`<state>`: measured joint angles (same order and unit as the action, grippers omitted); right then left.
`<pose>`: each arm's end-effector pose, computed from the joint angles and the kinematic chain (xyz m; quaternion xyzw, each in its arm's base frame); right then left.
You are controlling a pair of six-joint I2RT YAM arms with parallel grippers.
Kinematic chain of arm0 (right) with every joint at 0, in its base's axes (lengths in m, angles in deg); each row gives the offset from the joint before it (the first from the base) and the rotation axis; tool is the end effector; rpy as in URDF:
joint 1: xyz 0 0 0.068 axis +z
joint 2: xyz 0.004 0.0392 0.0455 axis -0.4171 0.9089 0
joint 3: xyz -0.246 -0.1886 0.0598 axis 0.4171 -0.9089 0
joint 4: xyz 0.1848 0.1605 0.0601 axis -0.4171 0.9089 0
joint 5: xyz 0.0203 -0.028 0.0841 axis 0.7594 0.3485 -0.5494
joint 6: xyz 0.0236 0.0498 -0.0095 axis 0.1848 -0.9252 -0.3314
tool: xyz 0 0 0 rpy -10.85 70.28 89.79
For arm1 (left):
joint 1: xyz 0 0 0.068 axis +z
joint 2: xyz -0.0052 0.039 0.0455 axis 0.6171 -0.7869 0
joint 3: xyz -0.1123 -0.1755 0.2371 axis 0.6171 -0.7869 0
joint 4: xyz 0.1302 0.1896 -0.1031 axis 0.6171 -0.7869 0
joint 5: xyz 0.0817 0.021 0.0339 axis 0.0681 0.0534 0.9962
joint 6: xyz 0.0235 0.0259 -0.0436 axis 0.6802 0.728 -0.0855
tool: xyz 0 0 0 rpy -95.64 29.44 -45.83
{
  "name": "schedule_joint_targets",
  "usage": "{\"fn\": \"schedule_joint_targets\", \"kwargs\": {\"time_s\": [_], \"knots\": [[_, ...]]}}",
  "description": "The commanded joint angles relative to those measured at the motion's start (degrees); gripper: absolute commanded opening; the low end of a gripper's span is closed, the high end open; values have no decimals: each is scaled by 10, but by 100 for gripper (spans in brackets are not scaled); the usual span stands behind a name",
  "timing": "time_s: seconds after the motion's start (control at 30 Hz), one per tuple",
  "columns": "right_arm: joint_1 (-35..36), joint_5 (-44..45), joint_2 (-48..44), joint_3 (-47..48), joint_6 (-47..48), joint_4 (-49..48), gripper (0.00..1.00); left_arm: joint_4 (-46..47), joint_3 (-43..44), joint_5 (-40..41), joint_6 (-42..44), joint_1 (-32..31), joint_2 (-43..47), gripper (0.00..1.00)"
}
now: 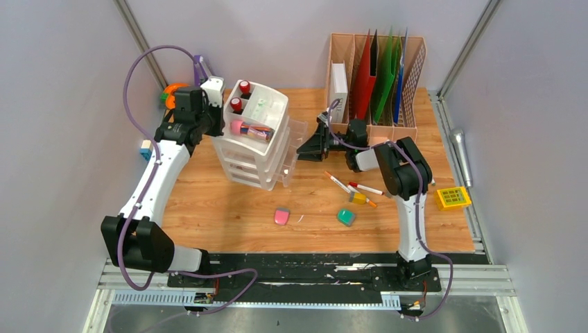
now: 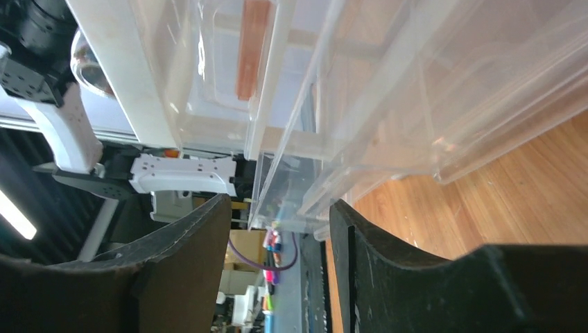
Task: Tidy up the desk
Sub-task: Open the drawer in the storage box, then pick up the stationery from the center of the board.
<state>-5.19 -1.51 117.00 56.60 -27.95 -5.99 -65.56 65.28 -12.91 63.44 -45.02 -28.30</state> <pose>0.4284 0.1894 0.1846 -0.0688 0.6985 0.7054 0.0992 0.2879 -0.0377 0.4030 0.0871 0.8763 -0.0508 0.4710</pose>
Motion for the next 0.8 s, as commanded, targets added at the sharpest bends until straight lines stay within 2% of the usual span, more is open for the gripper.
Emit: {"fn": "schedule_joint_targets", "kwargs": {"time_s": [0.0,0.1,0.27,0.53,0.67,0.77], "knots": [[-14,-31,-67,-25,119,66,56,4,2,59,31,12,15,0],[-16,-28,-97,-27,241,194,61,0,8,53,29,12,13,0],[-17,22,-162,-7,501,488,66,-8,21,45,29,12,7,0],[-17,196,-322,-6,880,818,67,-27,46,17,33,12,-2,0],[-18,267,-406,-11,1019,952,67,-36,57,7,32,12,-4,14],[-18,314,-437,-6,1094,1045,68,-40,64,0,30,12,-6,34]]}}
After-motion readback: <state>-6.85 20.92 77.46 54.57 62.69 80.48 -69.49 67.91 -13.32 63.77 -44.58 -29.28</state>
